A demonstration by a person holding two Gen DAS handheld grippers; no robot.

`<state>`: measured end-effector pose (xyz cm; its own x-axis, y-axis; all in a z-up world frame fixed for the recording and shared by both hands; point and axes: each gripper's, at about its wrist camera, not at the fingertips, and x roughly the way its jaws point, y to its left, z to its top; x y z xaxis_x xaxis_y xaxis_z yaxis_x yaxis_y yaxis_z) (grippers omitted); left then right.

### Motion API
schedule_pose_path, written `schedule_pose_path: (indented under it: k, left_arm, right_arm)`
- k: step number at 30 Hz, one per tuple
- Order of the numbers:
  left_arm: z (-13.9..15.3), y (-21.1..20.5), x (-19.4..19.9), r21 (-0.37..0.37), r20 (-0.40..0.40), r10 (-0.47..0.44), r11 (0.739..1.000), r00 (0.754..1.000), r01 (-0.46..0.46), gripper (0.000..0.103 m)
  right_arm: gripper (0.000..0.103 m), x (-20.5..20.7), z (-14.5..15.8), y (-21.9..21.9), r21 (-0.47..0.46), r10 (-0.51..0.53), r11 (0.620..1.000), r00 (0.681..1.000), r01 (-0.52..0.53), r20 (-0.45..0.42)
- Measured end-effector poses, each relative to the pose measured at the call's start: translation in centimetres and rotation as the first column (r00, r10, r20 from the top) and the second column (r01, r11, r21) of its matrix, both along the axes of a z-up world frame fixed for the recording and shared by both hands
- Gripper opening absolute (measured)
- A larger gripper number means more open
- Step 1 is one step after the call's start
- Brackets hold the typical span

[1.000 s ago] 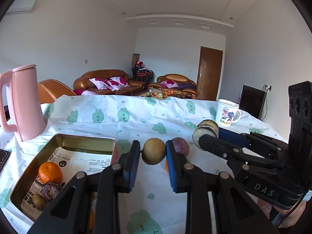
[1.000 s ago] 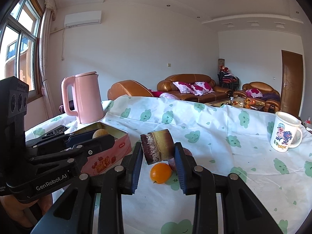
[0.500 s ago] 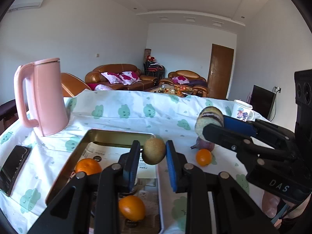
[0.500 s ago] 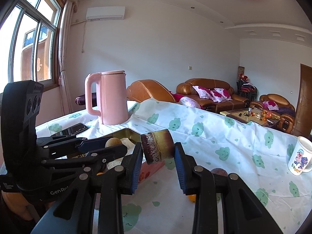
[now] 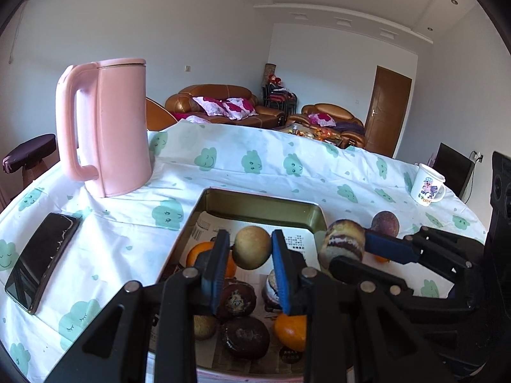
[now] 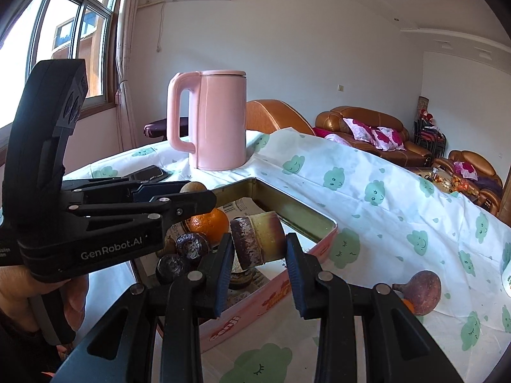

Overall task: Organize fruits
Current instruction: 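Carry the kiwi and taro slice over the pink tin box, then open the left tool to drop the kiwi while the right tool drops the taro slice, then grasp an orange with the left tool while the right tool grasps a dark passion fruit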

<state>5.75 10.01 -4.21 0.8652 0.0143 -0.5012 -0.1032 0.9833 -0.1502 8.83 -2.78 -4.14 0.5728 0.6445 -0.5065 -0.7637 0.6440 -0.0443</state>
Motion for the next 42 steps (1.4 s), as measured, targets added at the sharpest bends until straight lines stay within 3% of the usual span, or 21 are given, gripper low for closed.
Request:
schedule_pose_path:
  k: [11, 12, 13, 14, 15, 16, 17, 22, 26, 28, 31, 42]
  left_arm:
    - [-0.8, 0.4, 1.3, -0.006, -0.051, -0.007, 1.0, 0.999, 0.007, 0.029]
    - [-0.8, 0.5, 1.2, -0.009, -0.048, -0.001, 1.0, 0.999, 0.0, 0.034]
    - [-0.7, 0.7, 1.0, -0.016, -0.041, 0.007, 1.0, 0.999, -0.007, 0.047]
    - [-0.6, 0.8, 0.6, -0.025, -0.027, 0.016, 1.0, 0.999, -0.017, 0.056]
    - [-0.4, 1.1, 0.3, -0.031, -0.012, 0.032, 0.999, 0.999, -0.032, 0.071]
    - [-0.2, 1.3, 0.0, -0.034, 0.004, 0.051, 0.998, 0.999, -0.051, 0.08]
    - [0.0, 1.4, -0.3, -0.039, 0.014, 0.06, 0.997, 0.998, -0.06, 0.082]
    - [0.6, 1.2, -0.8, -0.05, 0.034, 0.056, 0.997, 0.998, -0.054, 0.083]
    - [1.3, -0.4, -0.6, -0.043, 0.045, 0.026, 0.999, 0.999, -0.024, 0.083]
    - [1.6, -1.8, -0.4, -0.025, 0.054, 0.01, 1.0, 0.999, -0.009, 0.091]
    - [1.9, -4.1, 0.2, 0.007, 0.061, -0.027, 1.0, 0.998, 0.027, 0.093]
    - [1.1, -10.0, 3.4, 0.082, 0.016, -0.108, 0.991, 0.994, 0.106, 0.093]
  right_arm:
    - [0.035, 2.2, -1.4, 1.7, -0.074, -0.025, 0.997, 0.997, 0.019, -0.078]
    - [0.036, 2.1, -1.3, 1.6, -0.072, -0.022, 0.997, 0.997, 0.016, -0.08]
    - [0.039, 2.0, -1.2, 1.4, -0.072, -0.029, 0.997, 0.997, 0.023, -0.075]
    - [0.052, 1.9, -1.1, 1.1, -0.07, -0.039, 0.997, 0.997, 0.034, -0.069]
    - [0.062, 1.8, -0.9, 0.6, -0.057, -0.045, 0.997, 0.997, 0.042, -0.06]
    - [0.063, 1.6, -0.7, 0.0, -0.039, -0.052, 0.998, 0.997, 0.05, -0.053]
    - [0.063, 1.7, -0.4, -0.7, -0.025, -0.062, 0.998, 0.997, 0.061, -0.052]
    - [0.063, 2.4, 0.7, -5.0, 0.026, -0.126, 0.991, 0.99, 0.128, -0.057]
    - [0.064, 4.0, 1.1, -8.8, 0.009, -0.219, 0.975, 0.974, 0.22, -0.054]
    - [0.064, 5.1, 1.0, -10.6, -0.005, -0.27, 0.963, 0.961, 0.271, -0.059]
    - [0.064, 6.5, 0.4, -12.9, -0.029, -0.335, 0.942, 0.938, 0.334, -0.091]
    - [0.064, 11.0, -1.5, -12.3, -0.066, -0.355, 0.935, 0.913, 0.348, -0.201]
